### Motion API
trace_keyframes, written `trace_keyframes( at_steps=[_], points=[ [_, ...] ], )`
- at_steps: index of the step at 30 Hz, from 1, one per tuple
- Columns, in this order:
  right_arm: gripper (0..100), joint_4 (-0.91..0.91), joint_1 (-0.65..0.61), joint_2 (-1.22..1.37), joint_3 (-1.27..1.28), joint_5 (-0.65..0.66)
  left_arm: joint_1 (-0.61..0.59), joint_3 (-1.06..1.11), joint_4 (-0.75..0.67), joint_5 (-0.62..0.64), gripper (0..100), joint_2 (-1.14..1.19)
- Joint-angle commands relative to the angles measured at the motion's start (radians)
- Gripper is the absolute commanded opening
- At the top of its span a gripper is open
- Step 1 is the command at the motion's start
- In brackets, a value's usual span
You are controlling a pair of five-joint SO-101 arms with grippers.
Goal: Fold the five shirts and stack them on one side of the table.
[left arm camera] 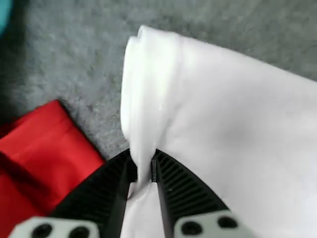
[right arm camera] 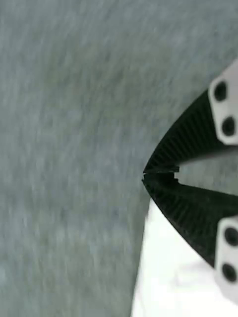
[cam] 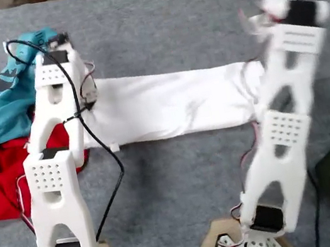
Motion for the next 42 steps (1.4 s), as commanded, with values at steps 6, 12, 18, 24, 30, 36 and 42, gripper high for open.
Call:
trace_keyframes(
  at_steps=[6, 12, 18, 24, 30, 36, 42],
  points=[
    [0.5, -0.239, 0.240, 0.101, -0.035, -0.230, 0.218, -0.364, 0.146, 0.017, 2, -0.016],
    [0.5, -0.342, 0.286, 0.239, -0.045, -0.334, 0.377, -0.347, 0.038, 0.209, 2, 0.007],
    [0.5, -0.350, 0.288, 0.243, -0.041, -0.328, 0.491, -0.350, -0.115, 0.331, 2, 0.025],
    [0.5, -0.350, 0.289, 0.243, -0.042, -0.328, 0.588, -0.399, -0.207, 0.345, 2, 0.036],
    [0.5, -0.350, 0.289, 0.243, -0.044, -0.328, 0.667, -0.400, -0.318, 0.347, 7, 0.036],
    [0.5, -0.350, 0.289, 0.243, -0.045, -0.328, 0.729, -0.408, -0.436, 0.345, 8, 0.097],
    [0.5, -0.350, 0.289, 0.242, -0.045, -0.328, 0.761, -0.410, -0.529, 0.342, 8, 0.182]
  ],
)
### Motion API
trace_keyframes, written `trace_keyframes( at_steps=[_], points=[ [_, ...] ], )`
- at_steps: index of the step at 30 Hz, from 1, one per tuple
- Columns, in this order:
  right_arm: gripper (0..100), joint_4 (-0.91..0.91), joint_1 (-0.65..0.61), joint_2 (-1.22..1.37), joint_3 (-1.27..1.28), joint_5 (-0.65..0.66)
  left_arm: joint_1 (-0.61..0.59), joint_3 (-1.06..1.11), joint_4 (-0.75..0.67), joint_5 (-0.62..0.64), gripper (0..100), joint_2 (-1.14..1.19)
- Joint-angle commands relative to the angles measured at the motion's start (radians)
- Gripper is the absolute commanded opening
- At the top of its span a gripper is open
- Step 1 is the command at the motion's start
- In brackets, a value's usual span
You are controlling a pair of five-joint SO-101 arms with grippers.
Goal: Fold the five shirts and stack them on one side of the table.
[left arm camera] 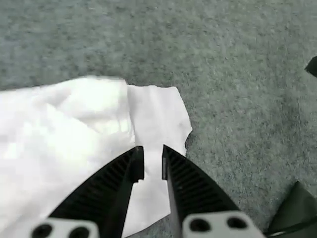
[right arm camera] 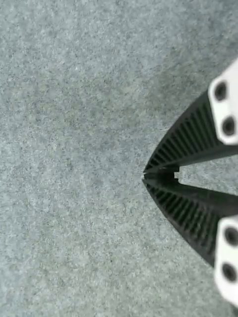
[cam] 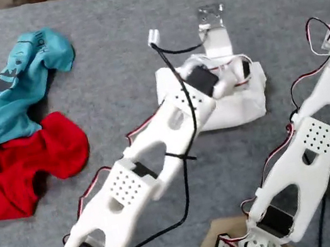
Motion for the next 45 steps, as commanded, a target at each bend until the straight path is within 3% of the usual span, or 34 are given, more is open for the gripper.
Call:
trace_keyframes(
  at_steps=[1, 10, 19, 22, 25, 30, 34, 38, 41, 45],
  points=[
    [0.5, -0.018, 0.015, -0.007, -0.045, -0.008, 0.014, -0.052, -0.063, 0.005, 8, 0.005],
    [0.5, -0.018, 0.015, -0.007, -0.045, -0.008, -0.043, -0.064, -0.072, -0.029, 8, 0.007],
    [0.6, -0.018, 0.007, -0.007, -0.045, 0.034, -0.299, -0.269, 0.232, -0.091, 17, 0.015],
    [0.6, -0.018, 0.007, -0.007, -0.045, 0.034, -0.328, -0.267, 0.324, -0.110, 19, 0.016],
    [0.6, -0.018, 0.005, -0.007, -0.044, 0.034, -0.313, -0.253, 0.379, -0.212, 19, 0.018],
    [0.6, -0.018, 0.005, -0.007, -0.044, 0.034, -0.247, -0.195, 0.379, -0.324, 20, 0.018],
    [0.7, -0.017, -0.002, -0.007, -0.044, 0.035, -0.216, -0.190, 0.373, -0.325, 26, 0.018],
    [0.7, -0.017, -0.002, -0.007, -0.044, 0.035, -0.199, -0.140, 0.253, -0.325, 26, 0.074],
    [0.7, -0.017, -0.002, -0.007, -0.044, 0.035, -0.198, -0.114, 0.153, -0.325, 22, 0.142],
    [0.7, -0.017, -0.002, -0.007, -0.044, 0.035, -0.198, -0.184, 0.137, -0.324, 13, 0.177]
  ],
)
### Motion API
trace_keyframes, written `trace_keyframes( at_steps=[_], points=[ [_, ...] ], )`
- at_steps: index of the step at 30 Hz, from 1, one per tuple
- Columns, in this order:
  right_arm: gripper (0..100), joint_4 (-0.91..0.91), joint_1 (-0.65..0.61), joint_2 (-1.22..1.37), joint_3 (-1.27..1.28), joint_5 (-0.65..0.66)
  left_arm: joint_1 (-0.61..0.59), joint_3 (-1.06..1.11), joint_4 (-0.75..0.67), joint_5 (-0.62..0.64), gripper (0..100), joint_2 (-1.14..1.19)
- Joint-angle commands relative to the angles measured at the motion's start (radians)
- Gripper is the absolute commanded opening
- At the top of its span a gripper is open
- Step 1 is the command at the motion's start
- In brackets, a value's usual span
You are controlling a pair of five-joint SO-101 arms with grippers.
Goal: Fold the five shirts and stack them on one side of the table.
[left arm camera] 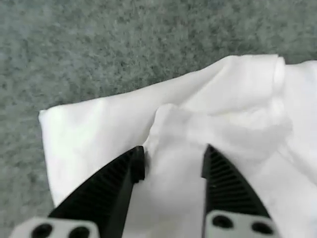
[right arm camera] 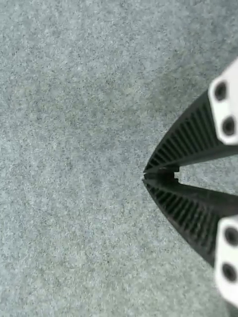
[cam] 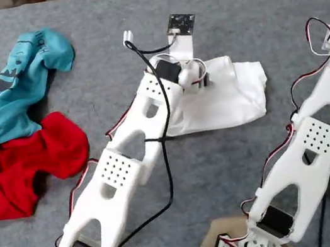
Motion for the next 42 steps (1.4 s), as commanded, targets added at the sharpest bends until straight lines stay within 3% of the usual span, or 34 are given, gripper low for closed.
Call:
trace_keyframes(
  at_steps=[1, 6, 14, 19, 25, 42],
  points=[
    [0.7, -0.017, -0.002, -0.007, -0.044, 0.006, 0.011, -0.091, -0.026, -0.003, 11, -0.012],
    [0.7, -0.017, -0.002, -0.007, -0.044, 0.006, 0.026, -0.180, -0.020, -0.003, 5, -0.012],
    [0.7, -0.018, -0.001, -0.007, -0.044, 0.006, 0.078, -0.206, 0.008, -0.003, 5, -0.010],
    [0.8, -0.018, 0.001, -0.007, -0.044, 0.006, 0.049, -0.206, 0.005, -0.009, 6, -0.010],
    [0.8, -0.018, 0.001, -0.007, -0.044, 0.006, -0.037, -0.207, 0.063, -0.003, 23, -0.010],
    [0.8, -0.018, 0.001, -0.007, -0.045, 0.006, 0.014, -0.117, 0.109, -0.003, 21, 0.041]
  ],
)
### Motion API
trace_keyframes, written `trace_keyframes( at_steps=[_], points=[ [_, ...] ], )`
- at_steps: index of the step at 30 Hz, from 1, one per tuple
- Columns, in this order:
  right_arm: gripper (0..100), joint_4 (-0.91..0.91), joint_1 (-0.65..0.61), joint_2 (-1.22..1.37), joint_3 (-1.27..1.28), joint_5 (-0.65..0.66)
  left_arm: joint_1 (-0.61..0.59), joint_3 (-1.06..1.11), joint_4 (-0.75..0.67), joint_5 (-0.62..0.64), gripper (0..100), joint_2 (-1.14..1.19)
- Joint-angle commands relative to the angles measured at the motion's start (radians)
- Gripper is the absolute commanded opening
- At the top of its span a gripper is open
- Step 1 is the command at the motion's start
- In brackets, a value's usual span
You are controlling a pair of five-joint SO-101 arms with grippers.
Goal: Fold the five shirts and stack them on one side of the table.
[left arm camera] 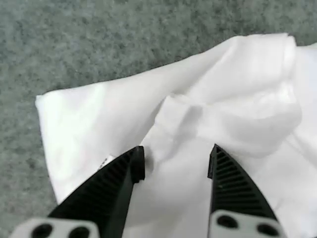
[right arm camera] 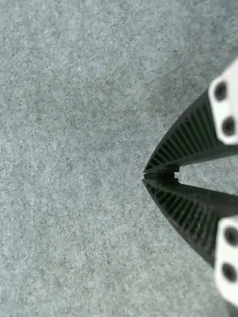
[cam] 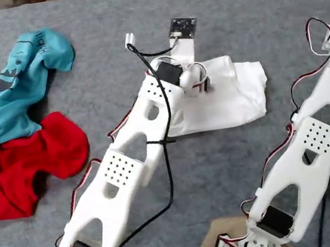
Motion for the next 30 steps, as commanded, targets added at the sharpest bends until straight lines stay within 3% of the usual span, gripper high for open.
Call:
trace_keyframes(
  at_steps=[1, 10, 30],
  points=[
    [0.8, -0.018, 0.001, -0.007, -0.045, 0.006, 0.005, -0.005, 0.000, -0.003, 20, -0.022],
    [0.7, -0.018, 0.001, -0.007, -0.045, 0.006, 0.035, -0.143, 0.002, -0.003, 3, -0.021],
    [0.7, -0.018, 0.002, -0.008, -0.045, 0.006, 0.164, -0.229, 0.066, -0.003, 2, -0.076]
  ],
)
